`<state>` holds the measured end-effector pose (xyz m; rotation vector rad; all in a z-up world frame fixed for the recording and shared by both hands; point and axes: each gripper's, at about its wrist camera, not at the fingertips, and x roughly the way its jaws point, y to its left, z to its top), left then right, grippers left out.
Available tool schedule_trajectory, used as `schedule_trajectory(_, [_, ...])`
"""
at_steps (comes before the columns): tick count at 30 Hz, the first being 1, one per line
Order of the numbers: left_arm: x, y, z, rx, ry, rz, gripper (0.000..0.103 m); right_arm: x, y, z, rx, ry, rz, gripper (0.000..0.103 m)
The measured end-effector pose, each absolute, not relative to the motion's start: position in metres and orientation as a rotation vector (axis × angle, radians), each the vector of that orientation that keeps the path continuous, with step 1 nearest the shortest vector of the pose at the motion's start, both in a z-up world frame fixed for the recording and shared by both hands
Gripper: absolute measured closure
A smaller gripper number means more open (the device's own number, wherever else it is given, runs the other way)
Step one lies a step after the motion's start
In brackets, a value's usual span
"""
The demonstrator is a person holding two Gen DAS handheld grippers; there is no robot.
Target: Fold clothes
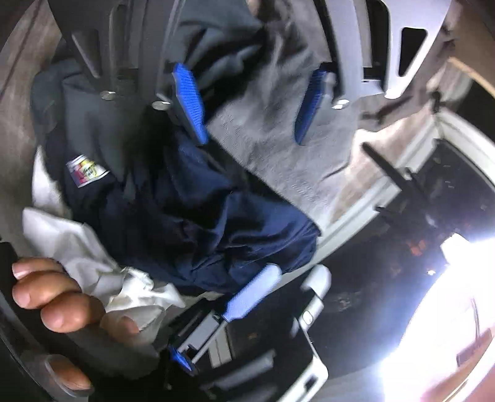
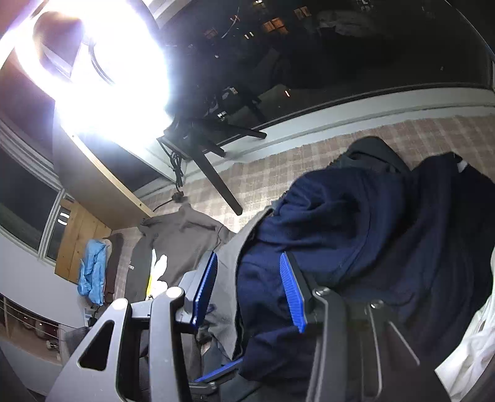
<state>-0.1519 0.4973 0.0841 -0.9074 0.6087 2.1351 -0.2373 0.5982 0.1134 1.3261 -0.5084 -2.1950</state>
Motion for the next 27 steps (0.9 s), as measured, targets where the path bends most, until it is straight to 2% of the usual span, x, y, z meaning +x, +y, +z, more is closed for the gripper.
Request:
schedule_trajectory(1, [-0.155, 0.494, 0.084, -0.915, 0.561, 2.124, 0.097, -0.238, 0.597, 0.118, 1.314, -0.499, -2.191, 0.061])
schedule_trajectory(4, [-0.163, 0.468, 0.091, -0.935, 0.394, 2.184, 0.098, -0.242, 0.589, 0.129, 1.283, -0.456, -2.179, 0.060])
schedule_trajectory(6, [-0.166, 0.445, 0.098, -0.949, 0.266, 2.233, 0.098, -0.250, 0.581, 0.132, 1.288, -0.414, -2.174, 0.053])
schedule_trajectory(9, [-0.170, 0.419, 0.103, -0.965, 0.133, 2.269, 0.098, -0.266, 0.568, 0.123, 1.334, -0.376, -2.181, 0.052])
schedule_trajectory(13, [-0.168, 0.418, 0.102, -0.967, 0.152, 2.268, 0.098, -0.282, 0.550, 0.100, 1.427, -0.354, -2.156, 0.052])
schedule_trajectory(20, [-0.157, 0.433, 0.095, -0.949, 0.105, 2.238, 0.098, -0.299, 0.527, 0.071, 1.591, -0.211, -2.169, 0.053])
schedule_trajectory(21, [-0.156, 0.437, 0.094, -0.950, 0.094, 2.227, 0.098, -0.298, 0.526, 0.069, 1.601, -0.198, -2.176, 0.055])
schedule_trajectory(23, [-0.149, 0.442, 0.092, -0.947, 0.088, 2.221, 0.098, -0.294, 0.527, 0.073, 1.572, -0.175, -2.215, 0.079])
schedule_trajectory(25, [-0.144, 0.443, 0.094, -0.934, 0.087, 2.224, 0.098, -0.290, 0.529, 0.082, 1.513, -0.244, -2.208, 0.091])
schedule_trajectory(27, [-0.142, 0.432, 0.100, -0.907, 0.042, 2.251, 0.098, -0.283, 0.525, 0.097, 1.445, -0.253, -2.233, 0.092])
